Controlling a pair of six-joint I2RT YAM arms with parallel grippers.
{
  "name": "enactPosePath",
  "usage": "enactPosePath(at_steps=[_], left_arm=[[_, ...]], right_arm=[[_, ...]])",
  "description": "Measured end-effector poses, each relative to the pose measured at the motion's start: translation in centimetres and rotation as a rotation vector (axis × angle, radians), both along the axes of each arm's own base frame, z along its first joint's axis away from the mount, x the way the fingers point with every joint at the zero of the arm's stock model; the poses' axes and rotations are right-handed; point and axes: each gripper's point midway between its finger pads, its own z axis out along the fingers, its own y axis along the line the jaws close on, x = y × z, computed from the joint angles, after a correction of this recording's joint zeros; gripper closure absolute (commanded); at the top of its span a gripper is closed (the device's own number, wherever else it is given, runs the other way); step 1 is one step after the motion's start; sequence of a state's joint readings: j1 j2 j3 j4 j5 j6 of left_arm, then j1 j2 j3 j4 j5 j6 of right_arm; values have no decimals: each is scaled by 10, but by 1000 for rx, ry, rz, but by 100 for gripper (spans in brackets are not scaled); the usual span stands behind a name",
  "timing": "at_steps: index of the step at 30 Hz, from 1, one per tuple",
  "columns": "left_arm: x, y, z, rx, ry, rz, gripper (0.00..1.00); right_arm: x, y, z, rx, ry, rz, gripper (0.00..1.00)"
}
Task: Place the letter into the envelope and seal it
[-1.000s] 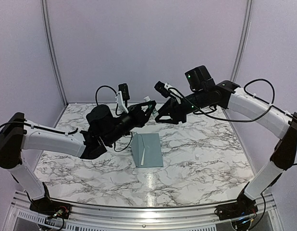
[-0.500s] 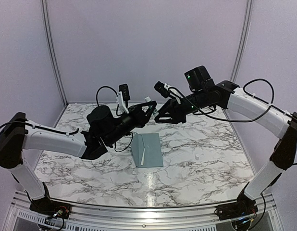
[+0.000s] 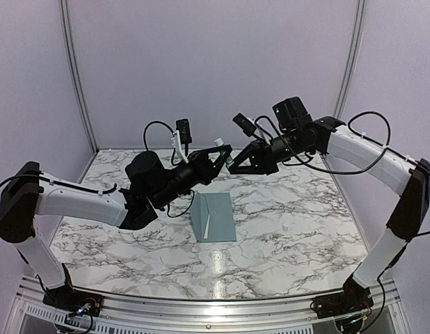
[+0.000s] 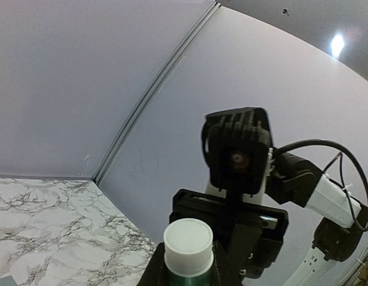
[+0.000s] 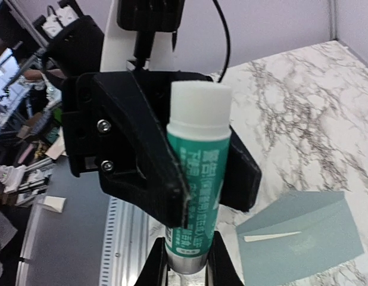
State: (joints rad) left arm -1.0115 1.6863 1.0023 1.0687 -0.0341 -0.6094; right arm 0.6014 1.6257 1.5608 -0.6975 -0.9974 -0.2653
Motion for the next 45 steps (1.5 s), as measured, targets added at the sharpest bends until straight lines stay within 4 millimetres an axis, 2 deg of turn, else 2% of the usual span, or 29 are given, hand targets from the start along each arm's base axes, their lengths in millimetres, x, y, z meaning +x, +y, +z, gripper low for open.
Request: enactPosePath(at_steps=[2, 6, 12, 14, 17, 20, 25, 29, 36, 41, 45], left_arm=[[-4, -2, 4, -3, -22, -25, 100], [-11, -8, 1, 21, -38, -75, 100], [-14, -9, -1, 36, -52, -99, 100], [-9, -7, -2, 38, -48, -76, 100], [6, 5, -6, 34, -20, 9, 100], [18, 18, -12, 21, 29, 101, 100], [35, 35, -17, -24, 105, 220, 100], [41, 42, -18, -58, 143, 264, 100], [46, 45, -20, -105, 183, 279, 100], [48, 42, -26, -122, 203, 275, 100], [48, 41, -29, -130, 212, 272, 100]], right_arm=[[-6, -2, 3, 62, 78, 69, 99], [-18, -6, -2, 170, 264, 191, 89], [-19, -11, -1, 199, 318, 214, 52], [-12, -11, -8, 153, 249, 148, 45], [11, -15, -24, 12, 56, -29, 43], [36, -25, -31, -124, -146, -200, 43], [60, -36, -19, -250, -396, -392, 41], [64, -29, -17, -284, -458, -419, 42], [54, 8, -13, -273, -498, -354, 43], [50, 26, -2, -239, -517, -331, 49], [49, 31, -7, -242, -511, -320, 54]])
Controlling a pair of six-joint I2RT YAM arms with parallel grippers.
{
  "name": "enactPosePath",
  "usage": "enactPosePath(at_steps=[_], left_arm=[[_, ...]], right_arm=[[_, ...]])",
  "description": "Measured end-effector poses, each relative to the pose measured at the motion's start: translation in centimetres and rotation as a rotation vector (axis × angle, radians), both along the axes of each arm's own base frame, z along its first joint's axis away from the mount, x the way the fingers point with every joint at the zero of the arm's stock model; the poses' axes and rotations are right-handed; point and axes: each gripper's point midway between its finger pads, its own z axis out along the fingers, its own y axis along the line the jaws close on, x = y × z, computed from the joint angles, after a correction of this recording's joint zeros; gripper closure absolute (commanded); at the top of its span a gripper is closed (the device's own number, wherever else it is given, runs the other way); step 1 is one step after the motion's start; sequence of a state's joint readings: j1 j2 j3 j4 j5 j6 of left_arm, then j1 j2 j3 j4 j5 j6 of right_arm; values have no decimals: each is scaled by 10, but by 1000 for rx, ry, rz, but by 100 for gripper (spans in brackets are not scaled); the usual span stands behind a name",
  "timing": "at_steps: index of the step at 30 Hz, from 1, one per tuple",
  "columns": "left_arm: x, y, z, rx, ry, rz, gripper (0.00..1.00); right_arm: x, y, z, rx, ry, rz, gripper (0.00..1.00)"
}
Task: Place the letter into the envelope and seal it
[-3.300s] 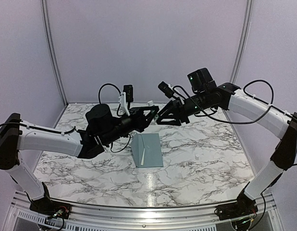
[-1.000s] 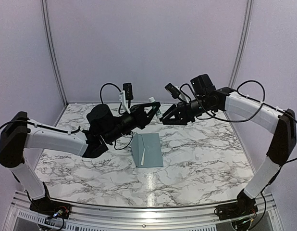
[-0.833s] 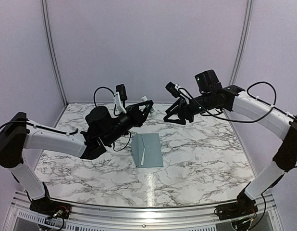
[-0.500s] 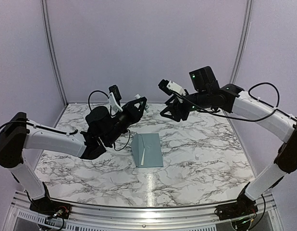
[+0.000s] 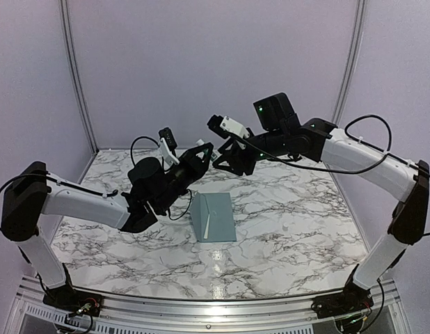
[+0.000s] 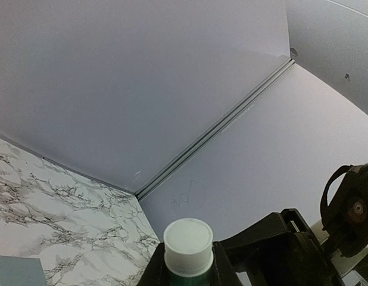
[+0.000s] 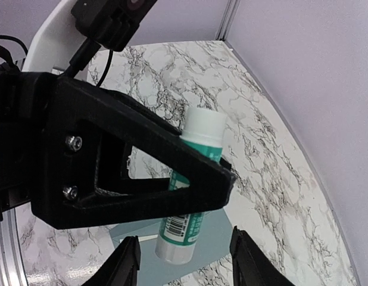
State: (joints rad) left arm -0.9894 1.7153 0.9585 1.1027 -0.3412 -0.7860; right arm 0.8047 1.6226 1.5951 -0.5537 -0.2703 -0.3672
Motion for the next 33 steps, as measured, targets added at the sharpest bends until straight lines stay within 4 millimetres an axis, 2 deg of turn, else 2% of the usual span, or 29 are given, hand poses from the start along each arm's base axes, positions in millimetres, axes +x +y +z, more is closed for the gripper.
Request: enactPosePath(at_steps=[9, 12, 20, 24, 29, 33], left_arm=[[-1, 1, 4, -26, -5, -3, 100], [-1, 1, 5, -29, -4, -4, 100], [0, 0, 5, -40, -8, -5, 100], [-3, -3, 8, -43, -24, -26, 100], [-13, -11, 18, -49, -69, -86, 100], [-21, -18, 20, -41, -91, -142, 100]], right_arm=[[0, 3, -5, -3, 20, -7, 70], [0, 3, -5, 0, 23, -9, 81], [-1, 4, -5, 16, 54, -18, 100], [-3, -1, 0, 84, 144, 36, 100], [-20, -8, 8, 263, 398, 235, 99], [-30, -15, 8, 407, 612, 332, 86]])
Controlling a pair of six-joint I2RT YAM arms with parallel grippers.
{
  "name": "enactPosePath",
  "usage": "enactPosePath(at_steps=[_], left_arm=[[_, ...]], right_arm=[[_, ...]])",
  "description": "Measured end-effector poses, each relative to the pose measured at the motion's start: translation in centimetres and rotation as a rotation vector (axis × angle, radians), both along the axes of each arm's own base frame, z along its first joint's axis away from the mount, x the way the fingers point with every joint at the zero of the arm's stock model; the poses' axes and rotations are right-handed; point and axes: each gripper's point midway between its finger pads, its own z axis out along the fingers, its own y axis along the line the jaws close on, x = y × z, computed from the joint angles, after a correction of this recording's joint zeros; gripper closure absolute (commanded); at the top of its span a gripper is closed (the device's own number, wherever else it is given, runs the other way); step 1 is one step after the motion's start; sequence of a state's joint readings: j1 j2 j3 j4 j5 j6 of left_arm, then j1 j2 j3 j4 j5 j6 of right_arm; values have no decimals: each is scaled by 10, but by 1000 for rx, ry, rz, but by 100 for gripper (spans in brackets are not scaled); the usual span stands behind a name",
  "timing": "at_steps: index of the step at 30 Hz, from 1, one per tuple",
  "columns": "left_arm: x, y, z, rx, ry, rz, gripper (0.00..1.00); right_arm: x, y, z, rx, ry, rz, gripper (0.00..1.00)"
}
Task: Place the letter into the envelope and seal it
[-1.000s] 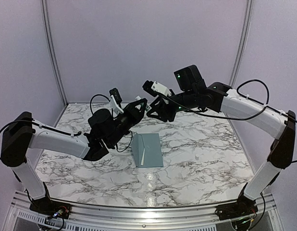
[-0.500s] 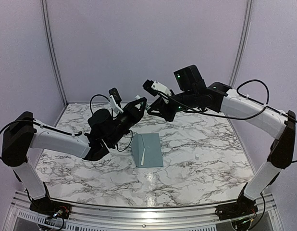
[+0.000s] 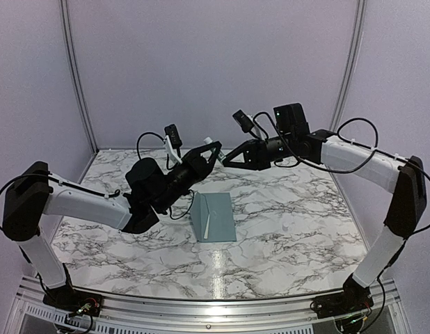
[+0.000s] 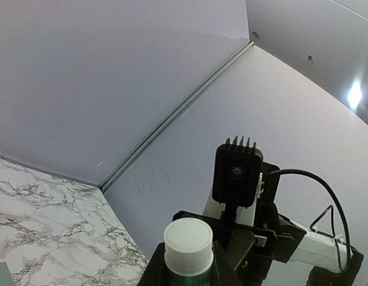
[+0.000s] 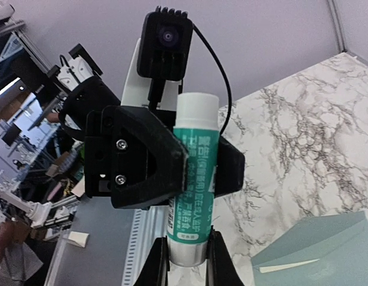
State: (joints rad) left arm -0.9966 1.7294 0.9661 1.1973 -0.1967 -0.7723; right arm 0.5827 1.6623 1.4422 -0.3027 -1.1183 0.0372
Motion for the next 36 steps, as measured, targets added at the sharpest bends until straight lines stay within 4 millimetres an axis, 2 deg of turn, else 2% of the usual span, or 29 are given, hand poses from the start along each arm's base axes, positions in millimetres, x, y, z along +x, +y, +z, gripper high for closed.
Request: enactPosePath(at_steps=[4, 6, 9, 11, 16, 22, 27, 33, 36], left_arm=[[-6, -8, -4, 23, -11, -48, 100], [-10, -11, -5, 35, -16, -64, 100], [-9, -11, -6, 43, -22, -60, 100], [-7, -10, -6, 47, -23, -48, 100], [-1, -4, -7, 44, -13, -2, 100], [8, 8, -15, 47, 20, 75, 100], [11, 17, -18, 44, 37, 122, 100], [12, 19, -20, 44, 42, 132, 100], [12, 20, -22, 47, 44, 133, 100]], right_arm=[[-6, -7, -5, 88, 156, 64, 76], [-10, -12, -7, 101, 205, 93, 64], [-8, -19, -7, 98, 201, 89, 56], [2, -22, -8, 65, 137, 24, 53], [32, -22, -5, -100, -175, -201, 52], [22, -12, -10, -299, -470, -310, 51], [26, -6, -18, -410, -588, -357, 51], [24, 9, -26, -462, -633, -352, 52], [22, 17, -27, -465, -637, -337, 57]])
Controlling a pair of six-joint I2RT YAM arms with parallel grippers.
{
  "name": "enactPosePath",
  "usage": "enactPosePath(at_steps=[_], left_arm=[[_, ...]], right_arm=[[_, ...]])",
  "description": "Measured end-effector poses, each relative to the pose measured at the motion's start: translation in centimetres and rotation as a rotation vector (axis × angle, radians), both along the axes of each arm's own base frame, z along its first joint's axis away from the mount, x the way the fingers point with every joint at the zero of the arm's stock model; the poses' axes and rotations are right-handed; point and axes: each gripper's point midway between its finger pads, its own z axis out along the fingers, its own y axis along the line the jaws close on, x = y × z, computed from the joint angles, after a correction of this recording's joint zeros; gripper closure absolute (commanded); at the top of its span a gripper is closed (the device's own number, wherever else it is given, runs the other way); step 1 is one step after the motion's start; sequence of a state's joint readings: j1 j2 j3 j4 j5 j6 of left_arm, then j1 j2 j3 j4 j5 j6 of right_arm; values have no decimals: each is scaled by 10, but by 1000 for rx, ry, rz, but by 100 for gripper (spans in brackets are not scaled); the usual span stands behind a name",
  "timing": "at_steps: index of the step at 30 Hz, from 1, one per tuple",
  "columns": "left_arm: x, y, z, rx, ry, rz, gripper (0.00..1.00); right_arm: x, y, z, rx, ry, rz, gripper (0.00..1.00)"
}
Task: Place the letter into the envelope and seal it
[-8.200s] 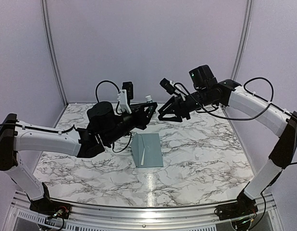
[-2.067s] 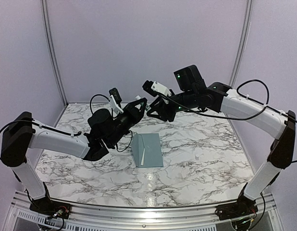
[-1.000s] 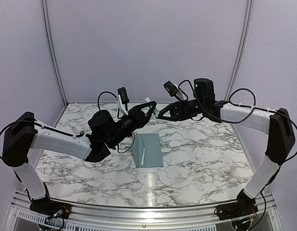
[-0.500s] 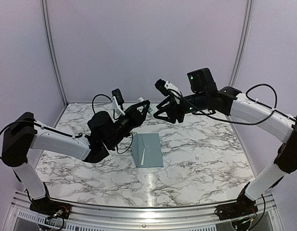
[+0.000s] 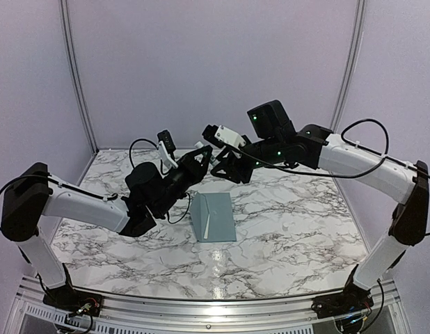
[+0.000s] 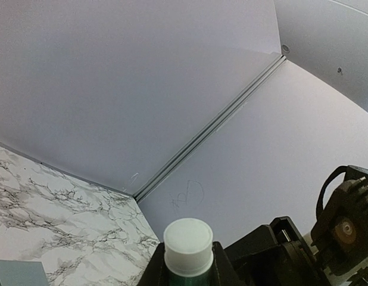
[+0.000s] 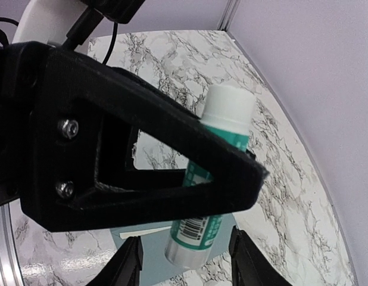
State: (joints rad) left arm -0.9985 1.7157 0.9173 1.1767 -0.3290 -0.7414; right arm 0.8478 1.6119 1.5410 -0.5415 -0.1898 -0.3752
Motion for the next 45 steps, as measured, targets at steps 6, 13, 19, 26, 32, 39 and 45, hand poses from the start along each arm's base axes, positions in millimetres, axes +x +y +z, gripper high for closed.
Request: enactPosePath(at_steps=[6, 13, 19, 26, 32, 39, 45], left_arm=[[0, 0, -1, -1, 3, 2, 100], [0, 3, 0, -3, 2, 7, 100], [-1, 5, -2, -2, 5, 12, 100], [-7, 1, 5, -21, -22, -28, 100], [-17, -8, 8, -18, -46, -104, 100], [-29, -15, 18, -39, -88, -170, 100], [-19, -7, 14, -31, -71, -106, 100]], right_arm=[[-2, 6, 2, 7, 2, 6, 71], [-1, 6, 2, 13, 15, -6, 96], [0, 5, 0, 37, 68, -17, 97], [-13, 2, 8, 269, 420, 203, 93], [-29, -5, 8, 552, 836, 354, 87], [-46, -12, 19, 589, 979, 472, 62], [-33, -3, 15, 518, 829, 384, 46]])
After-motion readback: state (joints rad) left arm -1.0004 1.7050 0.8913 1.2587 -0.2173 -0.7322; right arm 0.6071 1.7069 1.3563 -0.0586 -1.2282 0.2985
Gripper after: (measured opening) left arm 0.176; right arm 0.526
